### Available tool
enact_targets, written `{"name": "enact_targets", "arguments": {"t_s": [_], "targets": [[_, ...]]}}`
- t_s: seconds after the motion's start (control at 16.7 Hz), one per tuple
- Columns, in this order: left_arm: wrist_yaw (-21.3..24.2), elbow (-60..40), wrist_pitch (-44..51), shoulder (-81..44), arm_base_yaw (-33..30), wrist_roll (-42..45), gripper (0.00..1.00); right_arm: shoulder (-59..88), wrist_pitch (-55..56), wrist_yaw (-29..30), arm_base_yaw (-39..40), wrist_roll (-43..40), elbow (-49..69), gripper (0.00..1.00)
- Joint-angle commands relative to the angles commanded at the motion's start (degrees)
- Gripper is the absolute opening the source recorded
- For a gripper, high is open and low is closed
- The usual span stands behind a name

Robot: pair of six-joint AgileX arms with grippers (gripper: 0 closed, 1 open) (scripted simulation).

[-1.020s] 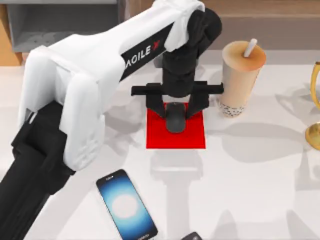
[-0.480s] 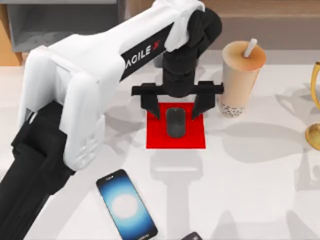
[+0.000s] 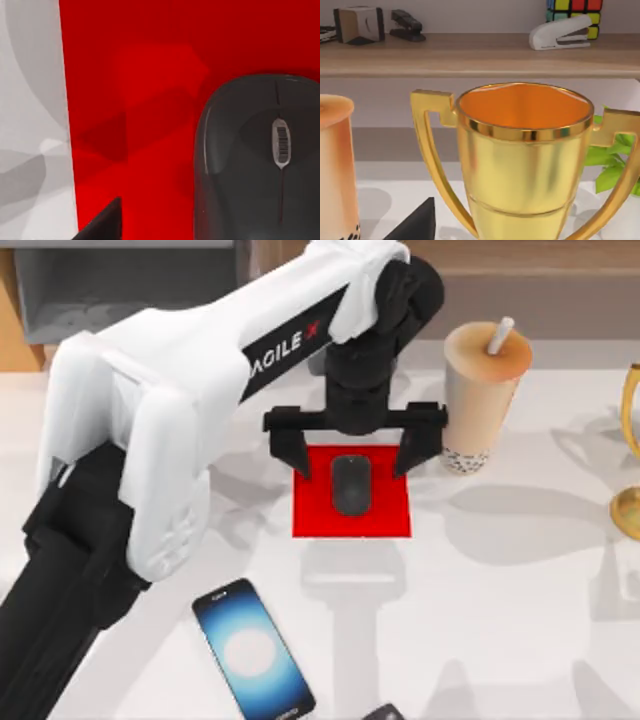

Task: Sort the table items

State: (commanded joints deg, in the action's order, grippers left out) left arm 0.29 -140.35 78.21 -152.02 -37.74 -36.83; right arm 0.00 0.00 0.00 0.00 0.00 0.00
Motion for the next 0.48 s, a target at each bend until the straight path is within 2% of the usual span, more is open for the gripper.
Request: {"name": "enact_targets", "arguments": {"t_s": [0.24, 0.48], "targets": [[0.04, 1.98, -0.49, 1.73, 0.09, -1.06, 1.0, 0.0, 0.0, 0.0, 0.0, 0.0, 0.0, 1.0], [-0.08, 12.92, -3.64, 9.41, -0.67, -6.27, 1.0, 0.0, 0.0, 0.0, 0.0, 0.0, 0.0, 1.0]]}}
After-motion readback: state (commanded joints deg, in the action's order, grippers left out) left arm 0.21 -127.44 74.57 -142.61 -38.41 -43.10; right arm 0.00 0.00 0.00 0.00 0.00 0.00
